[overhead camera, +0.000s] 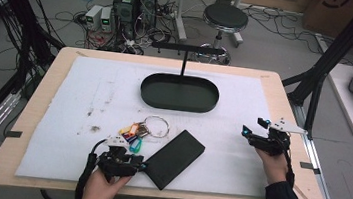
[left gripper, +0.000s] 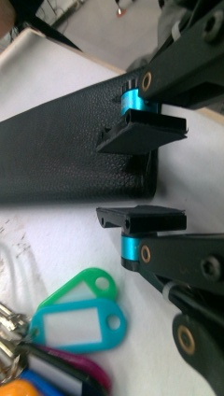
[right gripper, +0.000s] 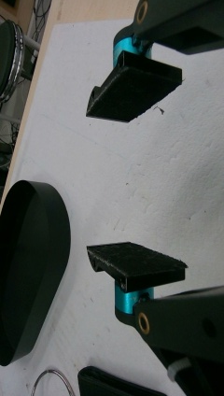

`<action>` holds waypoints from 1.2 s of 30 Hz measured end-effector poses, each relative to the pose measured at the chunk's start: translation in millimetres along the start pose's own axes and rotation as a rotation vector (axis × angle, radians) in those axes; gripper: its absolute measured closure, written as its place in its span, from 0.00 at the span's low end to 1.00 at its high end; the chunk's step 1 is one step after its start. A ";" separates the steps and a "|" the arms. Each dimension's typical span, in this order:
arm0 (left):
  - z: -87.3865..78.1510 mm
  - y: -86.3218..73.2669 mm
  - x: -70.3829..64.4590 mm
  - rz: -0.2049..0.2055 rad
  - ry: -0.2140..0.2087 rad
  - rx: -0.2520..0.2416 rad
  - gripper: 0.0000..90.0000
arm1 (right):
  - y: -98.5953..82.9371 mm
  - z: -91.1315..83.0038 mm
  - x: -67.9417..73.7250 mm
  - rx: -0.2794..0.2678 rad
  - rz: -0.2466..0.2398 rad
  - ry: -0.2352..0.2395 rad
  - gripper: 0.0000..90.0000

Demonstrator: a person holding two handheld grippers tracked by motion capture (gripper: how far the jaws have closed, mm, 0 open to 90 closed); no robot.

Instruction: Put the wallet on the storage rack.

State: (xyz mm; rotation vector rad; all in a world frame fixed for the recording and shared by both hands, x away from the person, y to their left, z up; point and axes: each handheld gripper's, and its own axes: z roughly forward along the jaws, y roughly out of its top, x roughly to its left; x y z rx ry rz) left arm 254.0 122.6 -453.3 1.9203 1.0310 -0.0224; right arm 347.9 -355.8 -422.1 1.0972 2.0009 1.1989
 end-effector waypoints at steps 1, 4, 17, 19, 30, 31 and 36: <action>0.5 -0.2 0.1 -0.007 -0.005 0.000 0.69 | 0.1 0.0 0.1 0.000 -0.002 0.001 0.32; 1.8 -1.0 0.7 -0.025 -0.023 -0.001 0.72 | 0.2 0.4 0.4 -0.001 -0.002 -0.001 0.32; -0.7 11.9 -5.1 0.159 0.001 -0.017 0.85 | 2.1 0.5 3.6 -0.014 -0.011 0.000 0.33; -2.5 17.3 -7.9 0.220 0.014 -0.047 0.86 | 2.4 -0.2 3.9 -0.018 -0.012 0.004 0.33; -12.4 32.7 -26.4 0.636 0.095 -0.213 0.88 | 11.3 -4.4 16.3 -0.115 -0.022 0.134 0.33; -12.9 32.7 -26.9 0.657 0.091 -0.220 0.88 | 12.3 -3.8 19.0 -0.120 -0.031 0.159 0.33; -16.0 33.0 -28.8 0.758 0.076 -0.248 0.88 | 16.0 5.3 34.8 -0.105 -0.086 0.348 0.32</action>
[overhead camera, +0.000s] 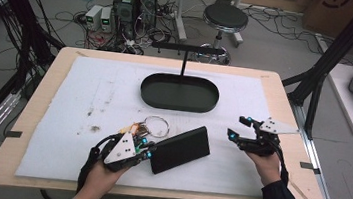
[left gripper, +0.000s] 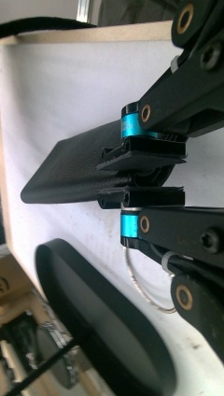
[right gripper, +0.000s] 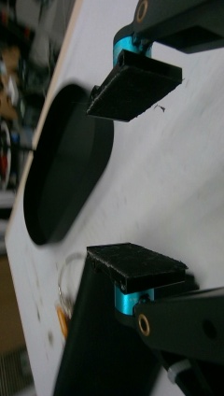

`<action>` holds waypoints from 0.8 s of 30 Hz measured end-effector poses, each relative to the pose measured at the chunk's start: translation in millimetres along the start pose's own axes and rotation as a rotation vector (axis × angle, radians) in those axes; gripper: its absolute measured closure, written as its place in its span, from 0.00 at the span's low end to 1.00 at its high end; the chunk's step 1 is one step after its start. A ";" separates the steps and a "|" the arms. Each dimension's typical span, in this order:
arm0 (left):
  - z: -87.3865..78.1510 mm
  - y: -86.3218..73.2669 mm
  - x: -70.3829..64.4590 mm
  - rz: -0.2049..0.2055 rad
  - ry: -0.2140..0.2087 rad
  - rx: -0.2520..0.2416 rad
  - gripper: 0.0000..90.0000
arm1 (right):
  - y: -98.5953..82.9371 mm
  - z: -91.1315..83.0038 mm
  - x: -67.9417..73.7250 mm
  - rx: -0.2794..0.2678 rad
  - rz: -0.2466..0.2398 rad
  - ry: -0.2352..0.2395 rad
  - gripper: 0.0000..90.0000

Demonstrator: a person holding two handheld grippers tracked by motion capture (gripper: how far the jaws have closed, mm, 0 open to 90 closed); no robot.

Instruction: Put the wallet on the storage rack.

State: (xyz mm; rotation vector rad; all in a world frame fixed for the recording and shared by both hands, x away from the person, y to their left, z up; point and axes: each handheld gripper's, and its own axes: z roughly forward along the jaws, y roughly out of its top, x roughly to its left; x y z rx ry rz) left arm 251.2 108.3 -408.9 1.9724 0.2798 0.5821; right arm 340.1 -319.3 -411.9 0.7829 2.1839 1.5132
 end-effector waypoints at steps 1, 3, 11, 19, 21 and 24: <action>-0.5 0.0 -0.1 0.012 -0.008 -0.010 0.88 | 0.5 2.3 2.0 0.008 -0.007 0.028 0.32; -1.2 0.0 -0.2 0.029 -0.021 -0.020 0.88 | 2.1 8.2 7.2 0.024 -0.027 0.090 0.32; -3.8 0.0 -0.9 0.069 -0.081 -0.062 0.88 | 6.4 30.3 17.1 0.076 -0.059 0.226 0.30; -4.6 -1.5 -0.7 0.058 -0.122 -0.094 0.88 | 5.3 52.5 20.7 0.134 -0.080 0.352 0.35; -4.6 -1.7 -1.1 0.054 -0.124 -0.098 0.88 | 4.5 56.1 25.5 0.149 -0.117 0.402 0.43; -5.1 -2.6 -0.3 0.043 -0.128 -0.100 0.88 | 4.3 55.4 28.2 0.161 -0.148 0.411 0.53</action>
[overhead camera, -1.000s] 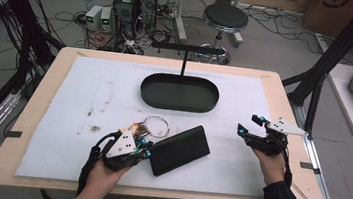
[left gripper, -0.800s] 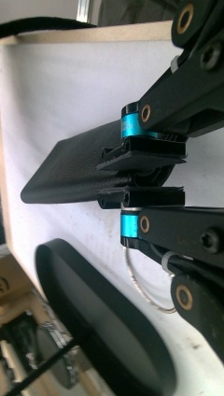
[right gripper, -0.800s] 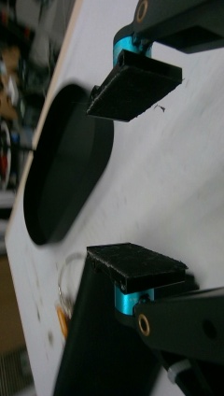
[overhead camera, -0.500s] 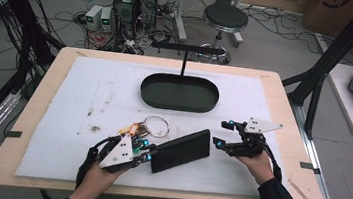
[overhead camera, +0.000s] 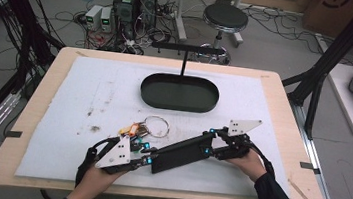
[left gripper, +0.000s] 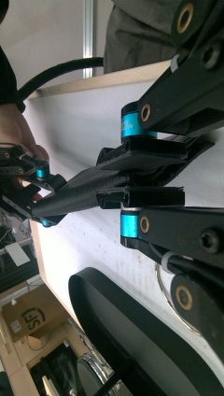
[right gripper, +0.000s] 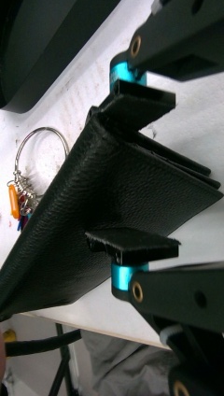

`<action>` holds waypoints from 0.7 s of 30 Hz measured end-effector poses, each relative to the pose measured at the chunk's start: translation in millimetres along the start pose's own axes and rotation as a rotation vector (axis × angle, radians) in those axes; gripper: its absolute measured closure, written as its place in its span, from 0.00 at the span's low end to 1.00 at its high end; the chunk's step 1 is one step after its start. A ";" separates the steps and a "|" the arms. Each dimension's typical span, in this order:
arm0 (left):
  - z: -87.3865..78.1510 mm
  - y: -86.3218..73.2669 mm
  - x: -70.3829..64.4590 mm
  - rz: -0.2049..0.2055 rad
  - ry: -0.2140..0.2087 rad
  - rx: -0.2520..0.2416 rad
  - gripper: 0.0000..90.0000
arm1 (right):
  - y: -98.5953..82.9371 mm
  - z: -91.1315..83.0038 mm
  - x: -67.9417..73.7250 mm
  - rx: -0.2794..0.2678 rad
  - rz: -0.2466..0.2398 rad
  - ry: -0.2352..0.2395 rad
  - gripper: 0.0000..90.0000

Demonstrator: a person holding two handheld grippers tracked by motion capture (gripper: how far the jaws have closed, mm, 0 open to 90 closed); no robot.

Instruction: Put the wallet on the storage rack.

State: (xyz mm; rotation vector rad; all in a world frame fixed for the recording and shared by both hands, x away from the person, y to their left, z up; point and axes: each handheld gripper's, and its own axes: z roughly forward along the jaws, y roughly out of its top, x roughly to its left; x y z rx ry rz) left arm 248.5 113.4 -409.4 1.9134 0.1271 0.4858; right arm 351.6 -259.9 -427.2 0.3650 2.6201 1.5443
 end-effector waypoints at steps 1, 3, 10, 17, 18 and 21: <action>-0.1 -0.6 0.7 -0.007 0.002 -0.001 0.87 | -0.1 -2.4 -0.2 0.004 0.012 0.008 0.57; -0.1 -2.2 1.9 -0.039 0.008 -0.004 0.85 | -0.9 -6.1 -1.1 0.006 0.003 0.020 0.63; 1.3 -9.1 11.2 -0.208 0.041 0.024 0.56 | 1.3 -15.1 4.4 -0.024 -0.061 0.040 0.79; 13.3 -17.2 12.2 -0.294 -0.011 0.099 0.45 | 0.7 -18.9 9.5 -0.024 -0.077 0.053 0.81; 15.5 -17.4 11.8 -0.298 -0.017 0.106 0.45 | 0.7 -19.0 9.6 -0.024 -0.078 0.053 0.81; 20.6 -17.8 10.9 -0.306 -0.037 0.125 0.51 | 0.7 -19.2 9.8 -0.025 -0.079 0.051 0.81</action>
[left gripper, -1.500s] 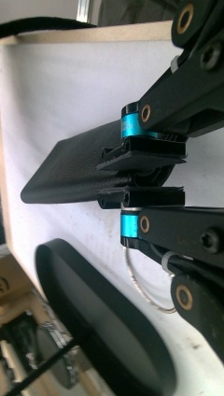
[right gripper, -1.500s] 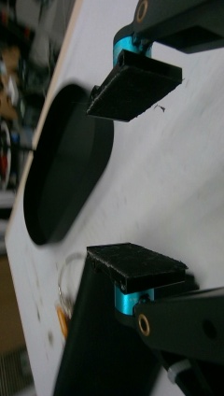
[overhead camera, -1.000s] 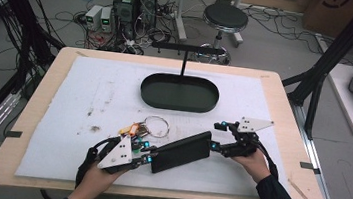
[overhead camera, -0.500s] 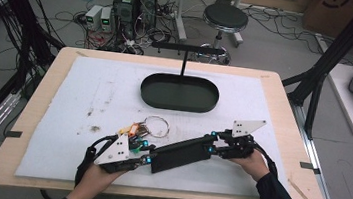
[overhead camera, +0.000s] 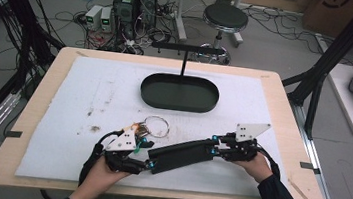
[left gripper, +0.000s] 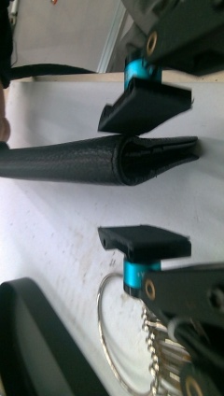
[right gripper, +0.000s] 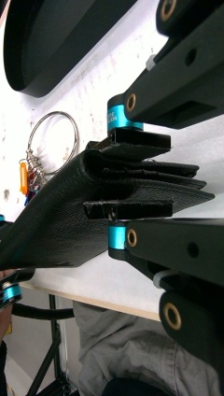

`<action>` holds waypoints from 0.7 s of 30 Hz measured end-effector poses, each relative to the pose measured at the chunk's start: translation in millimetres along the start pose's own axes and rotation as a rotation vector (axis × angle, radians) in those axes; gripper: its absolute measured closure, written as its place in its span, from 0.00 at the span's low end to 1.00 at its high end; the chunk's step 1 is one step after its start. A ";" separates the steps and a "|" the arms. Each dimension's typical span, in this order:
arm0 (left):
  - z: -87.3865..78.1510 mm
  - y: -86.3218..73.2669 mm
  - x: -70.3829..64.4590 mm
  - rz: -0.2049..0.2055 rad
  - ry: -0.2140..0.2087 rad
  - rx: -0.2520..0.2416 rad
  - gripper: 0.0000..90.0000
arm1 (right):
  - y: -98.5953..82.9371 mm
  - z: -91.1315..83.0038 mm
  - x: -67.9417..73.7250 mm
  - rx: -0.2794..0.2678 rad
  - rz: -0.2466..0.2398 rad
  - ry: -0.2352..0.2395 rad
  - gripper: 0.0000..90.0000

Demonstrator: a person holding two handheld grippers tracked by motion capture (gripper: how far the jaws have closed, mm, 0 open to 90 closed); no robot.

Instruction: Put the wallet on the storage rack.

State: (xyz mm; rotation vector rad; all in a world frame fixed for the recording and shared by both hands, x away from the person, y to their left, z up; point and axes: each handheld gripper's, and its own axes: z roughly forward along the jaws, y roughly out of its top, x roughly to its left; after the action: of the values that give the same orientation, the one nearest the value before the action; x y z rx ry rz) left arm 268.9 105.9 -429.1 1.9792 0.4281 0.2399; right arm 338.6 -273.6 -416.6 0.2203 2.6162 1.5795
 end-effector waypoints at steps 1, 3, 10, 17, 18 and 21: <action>1.0 -0.2 0.3 -0.001 -0.008 0.006 0.55 | -0.1 0.0 0.0 -0.002 0.000 0.002 0.81; 2.0 -1.0 1.2 -0.014 -0.041 0.007 0.65 | -0.3 -0.1 -0.1 -0.003 0.006 0.008 0.81; -3.8 -2.3 4.5 0.020 -0.071 -0.030 0.82 | -2.0 1.2 1.0 0.008 -0.009 0.006 0.74; -18.3 6.9 8.1 0.064 -0.088 -0.107 0.83 | -0.1 -1.6 1.8 -0.050 0.025 -0.010 0.51; -20.2 8.6 8.7 0.068 -0.094 -0.116 0.83 | 0.2 -2.4 1.8 -0.058 0.034 -0.008 0.49; -24.4 12.9 11.3 0.078 -0.112 -0.130 0.83 | 2.4 -4.0 4.1 -0.085 0.035 -0.008 0.46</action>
State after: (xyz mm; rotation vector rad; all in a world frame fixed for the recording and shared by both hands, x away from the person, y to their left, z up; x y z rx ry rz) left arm 273.1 125.7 -407.2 1.8727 0.2572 0.2001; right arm 334.1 -275.2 -412.6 0.2673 2.5460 1.6935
